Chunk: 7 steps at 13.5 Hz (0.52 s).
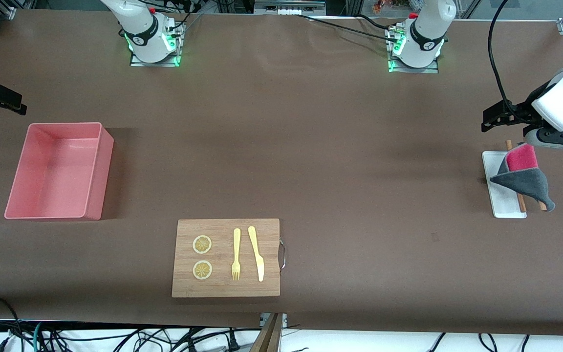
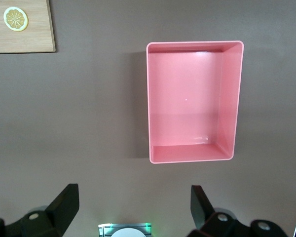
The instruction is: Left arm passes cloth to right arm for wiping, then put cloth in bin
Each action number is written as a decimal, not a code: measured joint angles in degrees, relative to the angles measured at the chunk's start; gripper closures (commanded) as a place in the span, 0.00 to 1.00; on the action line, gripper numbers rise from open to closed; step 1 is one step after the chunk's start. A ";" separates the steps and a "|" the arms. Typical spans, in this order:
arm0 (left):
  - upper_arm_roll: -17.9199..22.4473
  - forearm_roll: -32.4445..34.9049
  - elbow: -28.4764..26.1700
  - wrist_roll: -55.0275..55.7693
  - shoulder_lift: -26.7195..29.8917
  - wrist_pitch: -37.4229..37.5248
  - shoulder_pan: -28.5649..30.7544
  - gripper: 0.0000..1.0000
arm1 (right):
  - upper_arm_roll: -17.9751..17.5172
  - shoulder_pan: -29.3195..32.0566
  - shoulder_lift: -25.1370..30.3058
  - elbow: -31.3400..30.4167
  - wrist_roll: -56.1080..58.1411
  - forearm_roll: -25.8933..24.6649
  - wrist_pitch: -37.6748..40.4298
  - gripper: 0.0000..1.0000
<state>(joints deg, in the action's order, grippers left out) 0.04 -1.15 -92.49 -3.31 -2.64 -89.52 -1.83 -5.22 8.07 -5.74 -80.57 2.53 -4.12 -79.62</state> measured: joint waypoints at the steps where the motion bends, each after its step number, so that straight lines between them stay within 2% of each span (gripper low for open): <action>1: 0.00 0.00 0.01 0.00 0.00 0.26 0.00 0.00 | 0.00 0.00 0.00 0.00 0.00 0.00 0.00 0.00; 7: 0.00 0.00 0.06 0.00 0.00 0.68 0.00 0.00 | 0.01 0.01 0.00 0.00 0.00 0.00 -0.02 0.00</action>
<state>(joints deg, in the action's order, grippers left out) 0.04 -1.15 -92.43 -3.31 -2.64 -88.84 -1.83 -5.21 8.07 -5.74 -80.57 2.53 -4.12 -79.64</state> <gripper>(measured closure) 0.000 0.000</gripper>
